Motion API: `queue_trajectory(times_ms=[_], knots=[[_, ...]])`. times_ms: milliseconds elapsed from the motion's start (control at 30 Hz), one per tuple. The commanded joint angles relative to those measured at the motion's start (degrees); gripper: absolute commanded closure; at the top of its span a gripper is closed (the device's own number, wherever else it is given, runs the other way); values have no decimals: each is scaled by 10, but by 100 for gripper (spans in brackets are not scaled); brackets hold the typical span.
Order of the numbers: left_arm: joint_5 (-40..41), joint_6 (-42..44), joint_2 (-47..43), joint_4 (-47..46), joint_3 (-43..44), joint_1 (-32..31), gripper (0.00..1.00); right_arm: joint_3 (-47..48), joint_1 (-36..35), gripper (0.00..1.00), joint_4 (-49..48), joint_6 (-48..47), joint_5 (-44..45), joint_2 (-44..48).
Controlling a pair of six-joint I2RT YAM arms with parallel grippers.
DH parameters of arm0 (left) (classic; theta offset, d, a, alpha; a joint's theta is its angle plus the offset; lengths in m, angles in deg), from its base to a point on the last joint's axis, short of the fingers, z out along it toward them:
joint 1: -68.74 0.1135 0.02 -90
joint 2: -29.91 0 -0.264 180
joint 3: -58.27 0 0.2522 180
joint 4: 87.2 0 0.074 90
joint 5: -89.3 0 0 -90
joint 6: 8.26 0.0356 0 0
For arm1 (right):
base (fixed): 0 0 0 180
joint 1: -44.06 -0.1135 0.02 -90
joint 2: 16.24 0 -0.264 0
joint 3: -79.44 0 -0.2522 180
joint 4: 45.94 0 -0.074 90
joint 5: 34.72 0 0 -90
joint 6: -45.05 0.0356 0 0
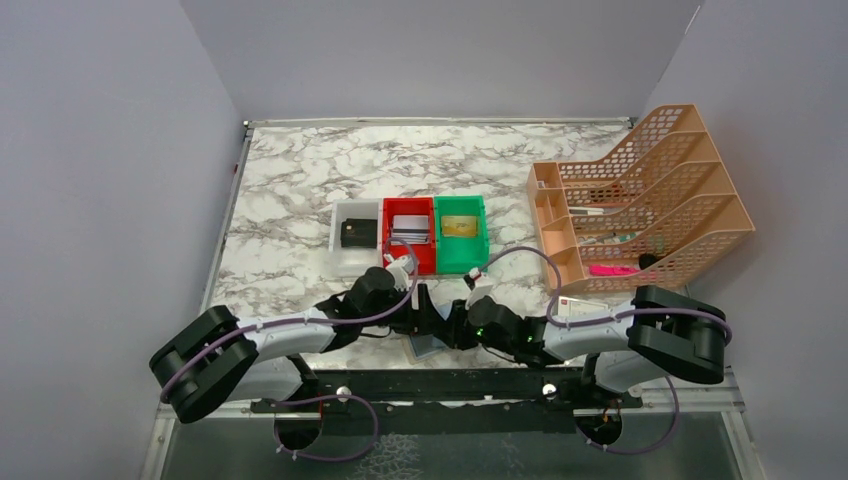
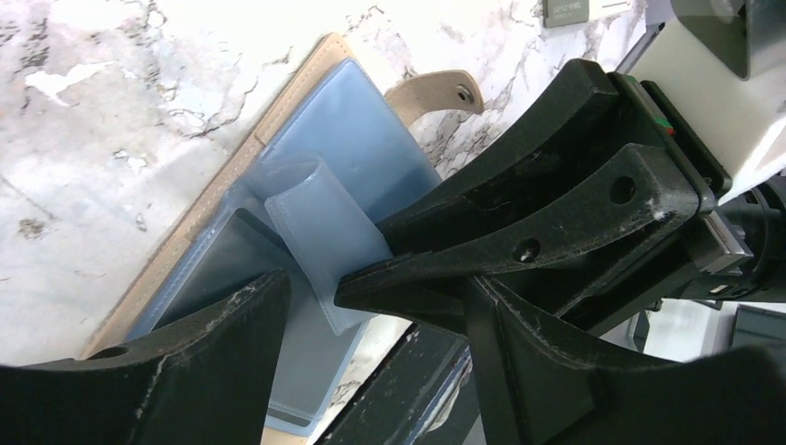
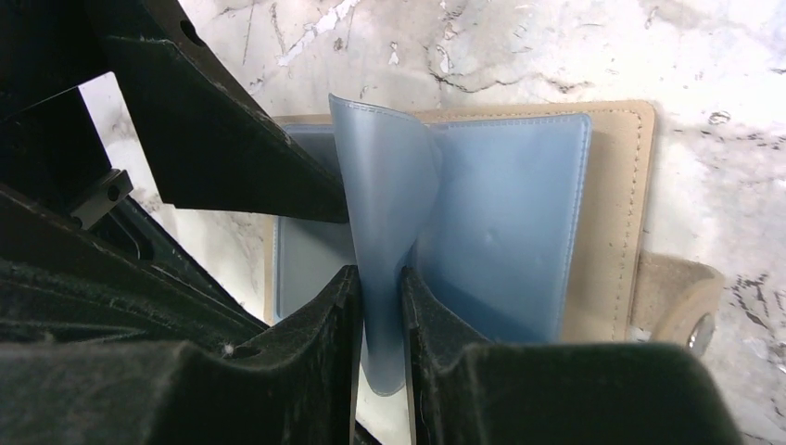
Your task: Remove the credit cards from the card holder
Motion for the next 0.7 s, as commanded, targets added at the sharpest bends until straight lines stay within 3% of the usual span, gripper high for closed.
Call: queue_trajectory(times_ms=[0, 167, 367, 667], knots=[[37, -22, 17, -66, 17, -7, 32, -16, 1, 73, -12, 7, 3, 22], [46, -46, 34, -103, 15, -12, 37, -20, 1, 70, -7, 8, 0, 33], [35, -51, 58, -122, 26, -21, 37, -28, 1, 58, 16, 4, 3, 87], [21, -48, 98, -139, 48, -31, 38, -46, 2, 51, 118, 17, 50, 191]])
